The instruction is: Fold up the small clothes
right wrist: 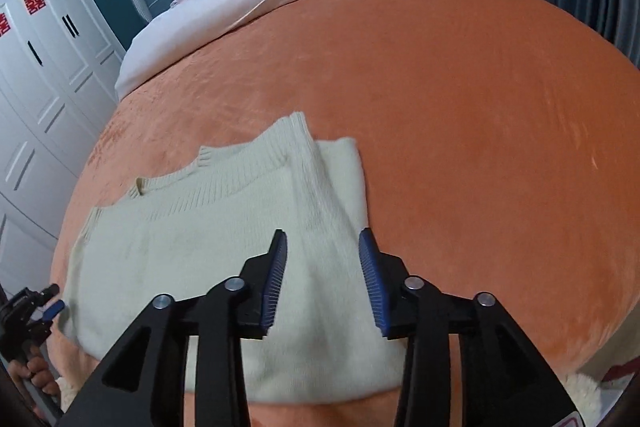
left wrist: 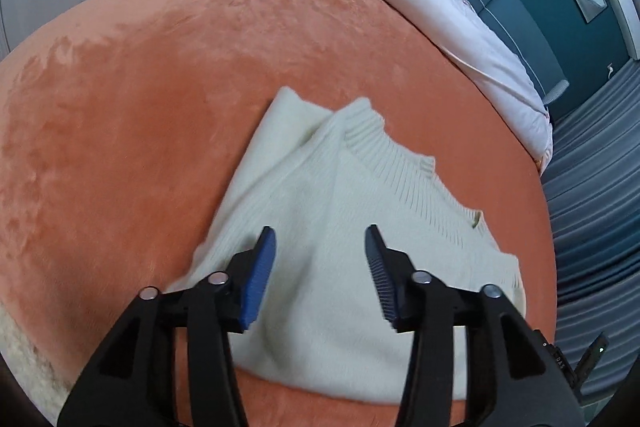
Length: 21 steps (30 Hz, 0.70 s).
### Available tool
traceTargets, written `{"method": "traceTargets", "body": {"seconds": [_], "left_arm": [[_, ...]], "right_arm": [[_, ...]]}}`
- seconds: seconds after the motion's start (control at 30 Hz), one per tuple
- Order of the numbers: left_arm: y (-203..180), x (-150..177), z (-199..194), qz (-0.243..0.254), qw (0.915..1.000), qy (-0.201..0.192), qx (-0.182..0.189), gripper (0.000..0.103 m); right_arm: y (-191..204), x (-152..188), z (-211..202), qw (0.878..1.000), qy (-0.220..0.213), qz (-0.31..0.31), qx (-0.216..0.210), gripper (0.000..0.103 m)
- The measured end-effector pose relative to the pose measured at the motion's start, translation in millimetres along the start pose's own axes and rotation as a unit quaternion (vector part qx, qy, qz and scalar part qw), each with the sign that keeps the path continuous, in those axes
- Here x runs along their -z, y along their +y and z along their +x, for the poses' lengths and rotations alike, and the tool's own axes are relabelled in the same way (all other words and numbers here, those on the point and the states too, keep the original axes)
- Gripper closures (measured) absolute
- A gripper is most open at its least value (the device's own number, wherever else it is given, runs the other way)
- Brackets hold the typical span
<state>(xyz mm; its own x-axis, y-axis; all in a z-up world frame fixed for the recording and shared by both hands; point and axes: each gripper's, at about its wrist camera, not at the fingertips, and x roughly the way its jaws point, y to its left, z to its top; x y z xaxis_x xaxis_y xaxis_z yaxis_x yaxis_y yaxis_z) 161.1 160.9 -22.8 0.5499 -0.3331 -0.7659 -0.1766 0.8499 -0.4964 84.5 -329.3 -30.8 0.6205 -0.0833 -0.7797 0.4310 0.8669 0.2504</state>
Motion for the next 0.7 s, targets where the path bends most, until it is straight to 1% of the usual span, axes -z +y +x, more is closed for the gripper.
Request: {"method": "traceTargets", "body": {"seconds": [0.03,0.1,0.13,0.17,0.2,0.23,0.27,0.3,0.37,0.4,0.43,0.47,0.5,0.53,0.57,0.6,0.63,0.67,0.7], "left_arm": [[-1,-10,9,-0.012,0.9999,0.003,-0.001,0.04],[-2,-27,30,-0.036,0.9992,0.016,0.0,0.04],[-2,-32,40,-0.042,0.9989,0.021,-0.004,0.041],[-2,-36,50,-0.045,0.9987,0.024,-0.01,0.05],[-4,-40,59,-0.041,0.9986,0.03,-0.014,0.057],[-6,-43,69,-0.028,0.9984,0.041,-0.027,0.082],[-8,-45,74,-0.018,0.9979,0.048,-0.039,0.095],[-9,-47,73,-0.015,0.9982,0.045,-0.036,0.095],[-11,-49,60,-0.004,0.9996,0.022,-0.02,0.095],[-10,-49,57,0.003,0.9996,0.016,-0.022,0.095],[-9,-48,58,0.008,0.9993,0.017,-0.032,0.095],[-6,-45,65,0.014,0.9986,0.024,-0.045,0.095],[-2,-43,75,0.018,0.9975,0.035,-0.058,0.095],[2,-40,82,0.019,0.9973,0.04,-0.058,0.094],[4,-40,81,0.02,0.9976,0.035,-0.057,0.093],[1,-40,77,0.025,0.9975,0.032,-0.058,0.093],[-2,-41,70,0.03,0.9977,0.03,-0.054,0.091],[-3,-40,60,0.031,0.9981,0.026,-0.046,0.087],[-1,-38,47,0.028,0.9986,0.021,-0.04,0.082]], "right_arm": [[6,-10,11,1.0,0.005,-0.007,0.007,0.05],[15,-25,31,1.0,0.016,-0.017,0.019,0.045],[21,-30,42,0.999,0.021,-0.024,0.03,0.039],[25,-33,55,0.998,0.029,-0.033,0.035,0.039],[28,-35,66,0.998,0.043,-0.043,0.033,0.042],[32,-34,76,0.997,0.058,-0.052,0.029,0.069],[36,-35,82,0.995,0.072,-0.062,0.027,0.088],[39,-37,79,0.996,0.066,-0.065,0.016,0.095],[39,-38,48,0.998,0.008,-0.048,-0.029,0.095],[36,-41,32,0.998,-0.017,-0.034,-0.048,0.095],[31,-43,22,0.997,-0.038,-0.021,-0.06,0.095],[23,-42,24,0.997,-0.048,-0.012,-0.058,0.095],[16,-40,39,0.999,-0.03,-0.007,-0.038,0.094],[9,-35,66,1.0,0.02,-0.007,-0.01,0.094],[3,-27,92,0.997,0.072,-0.011,0.01,0.094],[1,-22,92,0.998,0.058,-0.015,0.005,0.094],[4,-24,83,0.999,0.045,-0.02,0.007,0.091],[8,-26,73,0.999,0.045,-0.018,0.01,0.085],[9,-25,58,0.999,0.036,-0.012,0.014,0.077]]}}
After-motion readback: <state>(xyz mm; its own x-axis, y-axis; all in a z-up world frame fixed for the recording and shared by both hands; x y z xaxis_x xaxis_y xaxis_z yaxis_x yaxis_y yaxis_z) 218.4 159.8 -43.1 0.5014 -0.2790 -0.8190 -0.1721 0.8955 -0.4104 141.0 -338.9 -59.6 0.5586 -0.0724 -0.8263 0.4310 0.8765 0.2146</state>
